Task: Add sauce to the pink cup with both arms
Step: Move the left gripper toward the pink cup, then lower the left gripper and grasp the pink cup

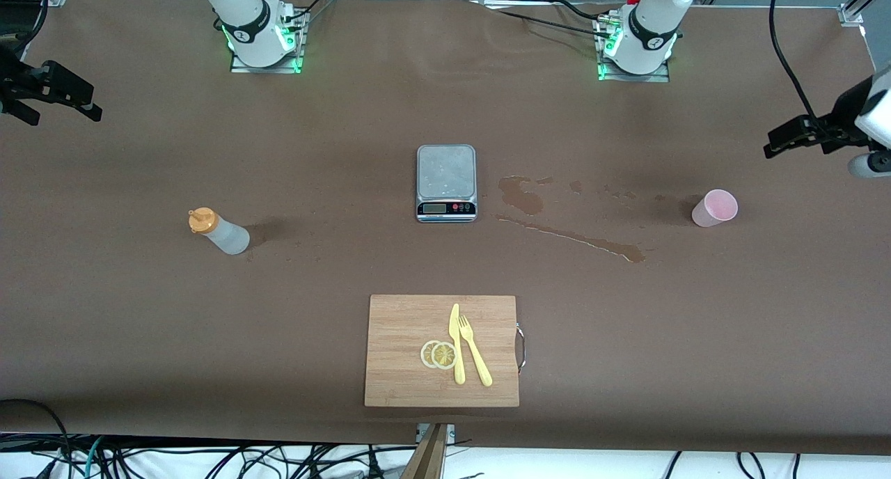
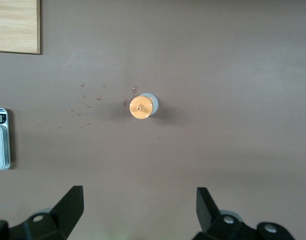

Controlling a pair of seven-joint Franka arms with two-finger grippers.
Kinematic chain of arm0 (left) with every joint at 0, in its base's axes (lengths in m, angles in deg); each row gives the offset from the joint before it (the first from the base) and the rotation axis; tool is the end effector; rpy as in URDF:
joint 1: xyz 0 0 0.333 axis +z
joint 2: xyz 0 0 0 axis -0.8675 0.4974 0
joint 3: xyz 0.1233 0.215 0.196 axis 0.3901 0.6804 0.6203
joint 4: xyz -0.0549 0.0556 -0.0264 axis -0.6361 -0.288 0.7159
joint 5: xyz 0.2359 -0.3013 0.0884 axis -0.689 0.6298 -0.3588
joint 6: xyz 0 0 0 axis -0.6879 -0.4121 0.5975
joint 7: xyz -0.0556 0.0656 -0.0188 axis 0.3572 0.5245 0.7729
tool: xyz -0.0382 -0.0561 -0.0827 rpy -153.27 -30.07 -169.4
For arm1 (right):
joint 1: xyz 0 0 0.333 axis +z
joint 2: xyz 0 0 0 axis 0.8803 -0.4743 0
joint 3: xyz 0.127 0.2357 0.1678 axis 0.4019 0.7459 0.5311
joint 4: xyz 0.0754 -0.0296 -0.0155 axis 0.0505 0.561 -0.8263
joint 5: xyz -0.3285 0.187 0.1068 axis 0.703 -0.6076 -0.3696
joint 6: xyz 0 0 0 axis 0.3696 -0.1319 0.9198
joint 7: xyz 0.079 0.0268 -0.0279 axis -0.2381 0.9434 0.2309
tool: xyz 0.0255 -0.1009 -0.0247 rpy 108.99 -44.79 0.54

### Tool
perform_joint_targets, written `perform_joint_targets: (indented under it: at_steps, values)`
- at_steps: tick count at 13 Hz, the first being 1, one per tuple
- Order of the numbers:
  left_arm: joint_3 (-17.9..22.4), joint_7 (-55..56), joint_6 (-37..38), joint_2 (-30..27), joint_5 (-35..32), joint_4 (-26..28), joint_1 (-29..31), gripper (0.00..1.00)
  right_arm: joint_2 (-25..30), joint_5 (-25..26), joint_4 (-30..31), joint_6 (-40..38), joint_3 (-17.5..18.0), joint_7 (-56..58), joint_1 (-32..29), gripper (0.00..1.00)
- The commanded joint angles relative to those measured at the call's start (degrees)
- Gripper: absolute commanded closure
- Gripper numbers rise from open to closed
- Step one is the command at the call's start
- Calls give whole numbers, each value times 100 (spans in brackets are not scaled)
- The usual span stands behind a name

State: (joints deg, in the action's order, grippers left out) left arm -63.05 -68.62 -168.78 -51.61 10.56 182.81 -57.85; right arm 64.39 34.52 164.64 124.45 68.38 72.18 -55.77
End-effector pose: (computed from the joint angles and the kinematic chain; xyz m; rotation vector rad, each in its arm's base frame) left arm 0.5467 0.0488 0.5713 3.1213 0.2287 -0.1790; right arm 0.5183 -0.0293 0.6338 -3.1082 -0.1060 -0.0139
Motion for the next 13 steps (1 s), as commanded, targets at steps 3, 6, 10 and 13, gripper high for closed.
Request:
perform_joint_targets:
  at_steps: [3, 6, 10, 13]
  values:
    - [-37, -128, 62, 521, 33, -264, 777, 0, -84, -90, -143, -31, 3, 1, -37, 0]
    - [-28, -521, -357, 794, 59, -45, 1050, 0, -84, -90, -143, -40, 3, -7, -37, 0]
    - [-37, -1637, -1857, 1014, 242, 973, 1709, 0, -84, -90, -143, -31, 3, 1, -37, 0]
    - [-46, -2175, -2276, 1243, 796, 1440, 1948, 0, -84, -90, -143, -31, 20, -43, -11, 0]
